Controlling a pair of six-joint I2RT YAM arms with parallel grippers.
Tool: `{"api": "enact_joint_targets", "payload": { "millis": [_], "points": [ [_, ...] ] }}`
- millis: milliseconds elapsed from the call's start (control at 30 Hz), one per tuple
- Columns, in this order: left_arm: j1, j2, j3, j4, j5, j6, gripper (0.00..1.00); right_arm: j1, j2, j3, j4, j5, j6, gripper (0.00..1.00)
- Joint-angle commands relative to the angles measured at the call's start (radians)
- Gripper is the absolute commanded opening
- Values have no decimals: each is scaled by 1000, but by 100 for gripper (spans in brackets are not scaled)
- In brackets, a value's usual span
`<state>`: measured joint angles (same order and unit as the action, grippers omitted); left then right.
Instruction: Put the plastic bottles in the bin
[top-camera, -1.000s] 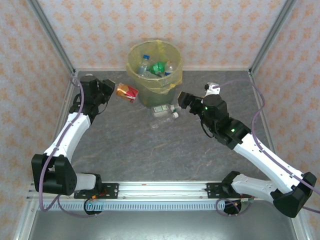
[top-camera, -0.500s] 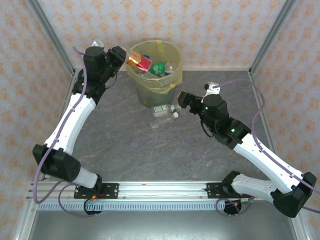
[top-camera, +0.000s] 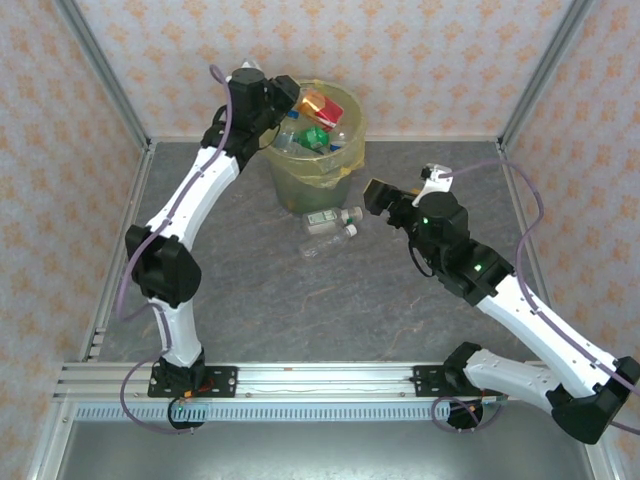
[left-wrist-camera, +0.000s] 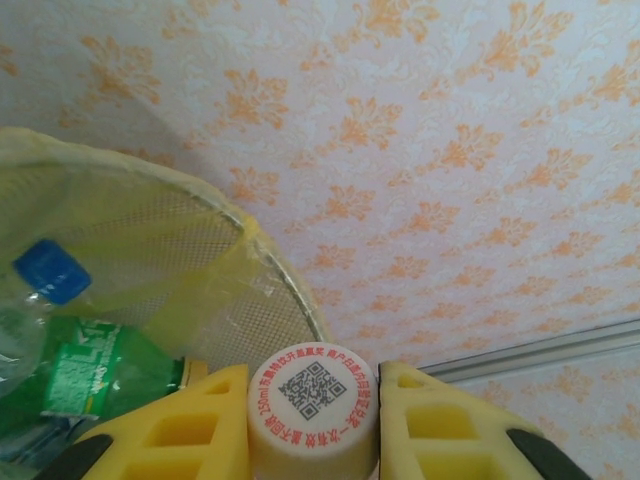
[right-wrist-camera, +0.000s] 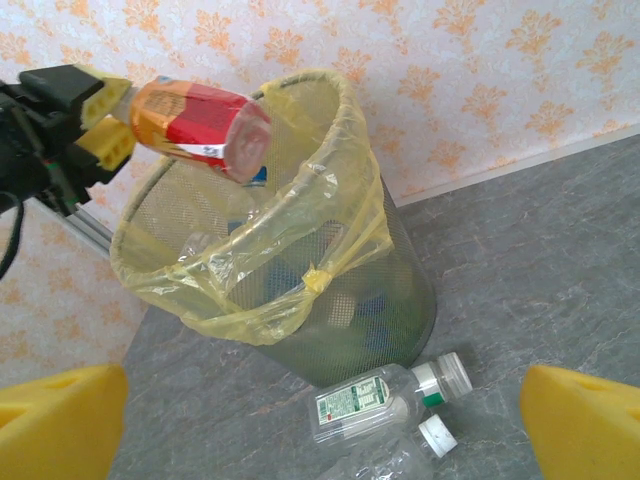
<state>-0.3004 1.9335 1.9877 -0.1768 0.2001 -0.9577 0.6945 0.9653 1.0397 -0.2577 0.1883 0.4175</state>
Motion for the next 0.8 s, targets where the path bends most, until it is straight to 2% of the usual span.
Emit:
{"api": "enact_joint_targets", "payload": {
  "millis": [0,67,200,333,400,533,767],
  "points": [
    [-3,50,80,-33,-3,20,34,-4,-23,-14,-24,38,8,100],
    [-3,73,107,-45,10,20,60,-4,-27,-19,-25,39,10,100],
    [-3,72,130,-73,-4,35,85,-4,-30,-27,-23,41,8,100],
    [-3,40,129,-97,-26,59,89,-4,-16,-29,-11,37,-9,100],
    [-3,19,128,-124,-38,71,96,-4,-1,-24,-8,34,-13,100],
    [-3,-59,92,-171,-67,101,97,-4,29,-18,9,8,-22,100],
    [-3,-250,-101,-188,-136,121,98,-6,63,-24,20,-33,-15,100]
  ]
}}
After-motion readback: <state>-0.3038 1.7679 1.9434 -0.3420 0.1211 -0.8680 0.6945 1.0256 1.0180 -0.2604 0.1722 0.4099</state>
